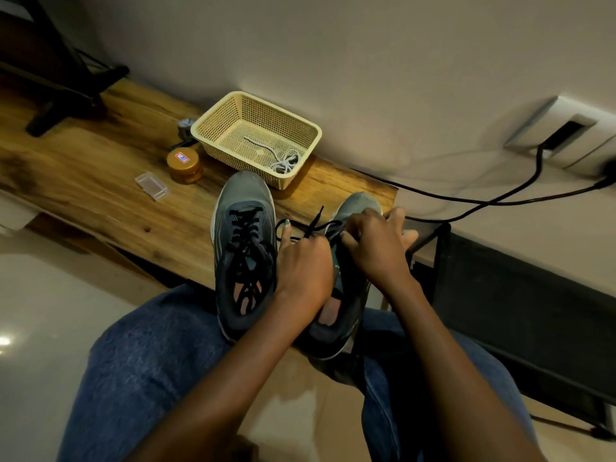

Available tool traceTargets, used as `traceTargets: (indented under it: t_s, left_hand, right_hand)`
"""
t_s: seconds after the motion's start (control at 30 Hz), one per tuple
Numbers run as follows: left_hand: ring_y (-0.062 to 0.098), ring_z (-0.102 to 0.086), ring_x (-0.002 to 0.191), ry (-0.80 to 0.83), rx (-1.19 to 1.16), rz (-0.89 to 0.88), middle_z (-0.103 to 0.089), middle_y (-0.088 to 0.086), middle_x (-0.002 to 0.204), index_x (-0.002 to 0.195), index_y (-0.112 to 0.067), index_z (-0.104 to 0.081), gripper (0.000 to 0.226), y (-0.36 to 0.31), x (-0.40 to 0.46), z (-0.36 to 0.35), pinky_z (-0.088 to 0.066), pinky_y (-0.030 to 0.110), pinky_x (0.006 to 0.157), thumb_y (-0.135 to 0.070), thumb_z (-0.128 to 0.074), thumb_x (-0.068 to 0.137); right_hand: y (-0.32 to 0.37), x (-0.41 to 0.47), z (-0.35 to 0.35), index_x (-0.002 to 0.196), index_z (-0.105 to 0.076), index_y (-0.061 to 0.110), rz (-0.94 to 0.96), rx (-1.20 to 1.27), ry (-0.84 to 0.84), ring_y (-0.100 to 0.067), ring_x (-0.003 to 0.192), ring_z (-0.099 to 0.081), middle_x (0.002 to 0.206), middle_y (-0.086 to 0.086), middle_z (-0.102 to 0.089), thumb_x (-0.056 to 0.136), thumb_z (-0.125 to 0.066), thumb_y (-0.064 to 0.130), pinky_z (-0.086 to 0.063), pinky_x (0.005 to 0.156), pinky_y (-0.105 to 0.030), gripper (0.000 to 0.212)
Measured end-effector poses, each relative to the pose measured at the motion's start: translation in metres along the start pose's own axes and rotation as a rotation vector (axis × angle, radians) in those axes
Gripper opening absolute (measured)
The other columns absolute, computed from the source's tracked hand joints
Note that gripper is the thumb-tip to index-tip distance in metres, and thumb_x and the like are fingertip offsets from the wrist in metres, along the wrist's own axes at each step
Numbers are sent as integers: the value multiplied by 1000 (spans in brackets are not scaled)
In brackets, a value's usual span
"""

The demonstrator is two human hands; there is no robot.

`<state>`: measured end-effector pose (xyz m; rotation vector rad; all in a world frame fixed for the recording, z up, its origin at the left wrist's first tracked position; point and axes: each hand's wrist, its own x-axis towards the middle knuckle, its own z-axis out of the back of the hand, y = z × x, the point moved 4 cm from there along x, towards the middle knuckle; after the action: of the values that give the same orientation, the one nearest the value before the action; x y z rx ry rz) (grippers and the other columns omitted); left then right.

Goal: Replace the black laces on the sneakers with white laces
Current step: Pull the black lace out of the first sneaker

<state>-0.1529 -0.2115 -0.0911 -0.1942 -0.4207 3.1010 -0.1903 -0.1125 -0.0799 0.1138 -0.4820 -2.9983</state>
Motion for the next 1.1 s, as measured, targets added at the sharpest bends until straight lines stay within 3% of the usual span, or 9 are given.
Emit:
traceTargets:
  t_s: [0.13,0.3,0.4,0.63,0.73,0.83,0.97,1.03,1.1]
  left_hand:
    - [22,-63,96,-10,5,2,-67,7,94,98,-11,-57,12,-1,-1,1,-1,38,121,-19,-49,94]
    - [22,-63,97,2,19,-6,-67,7,95,101,-11,-57,15,2,-1,0,-2,38,121,-20,-49,94]
    - [20,-63,96,10,21,-10,-66,6,94,100,-11,-57,13,1,-1,0,-1,38,121,-20,-51,94]
    - [22,-64,96,-7,-2,0,-68,7,94,99,-12,-59,14,-1,-2,1,-1,38,120,-22,-51,93]
    - [21,-64,94,7,1,3,-67,6,92,100,-11,-59,14,1,-1,1,0,38,120,-21,-50,94]
    - [20,-63,92,6,11,-9,-66,5,90,98,-12,-58,12,1,-2,0,0,38,120,-20,-50,94]
    - [20,-64,94,13,12,-3,-67,6,93,101,-12,-59,15,0,-1,0,-1,39,121,-22,-50,94]
    - [21,-64,94,2,12,3,-67,6,93,99,-12,-59,15,-1,-1,0,-2,40,121,-22,-49,94]
    - [21,-64,93,-5,8,8,-68,6,91,98,-12,-60,14,-1,-2,0,-2,40,120,-20,-49,94]
  right_hand:
    - [-7,0,12,71,-49,18,-92,65,-172,-26,105,-32,93,0,-50,87,-59,24,-19,73,-36,20]
    - [-6,3,-2,82,-59,21,-35,-15,68,-29,114,-29,96,-1,-52,89,-61,31,-27,79,-42,13]
    - [-2,1,-4,78,-54,25,4,-9,85,-27,112,-29,92,2,-49,92,-59,33,-29,82,-42,17]
    - [-9,0,12,73,-50,14,-70,90,-193,-26,107,-32,86,-4,-47,91,-59,21,-23,76,-39,21]
    - [-13,5,1,79,-56,16,-81,-4,-2,-30,114,-33,89,-4,-53,91,-60,29,-34,84,-45,18]
    - [-7,3,-7,93,-64,17,-38,-31,119,-30,117,-30,99,-4,-57,90,-62,33,-33,88,-46,17]
    - [-2,1,-2,81,-63,16,-5,-21,-3,-28,114,-32,88,-3,-56,92,-59,25,-27,79,-40,16]
    - [-5,0,4,70,-54,16,-53,48,-98,-28,110,-34,79,-3,-52,89,-60,20,-28,78,-41,20]
    - [-11,1,9,72,-54,14,-127,65,-171,-28,110,-34,83,-5,-55,86,-61,20,-23,76,-39,17]
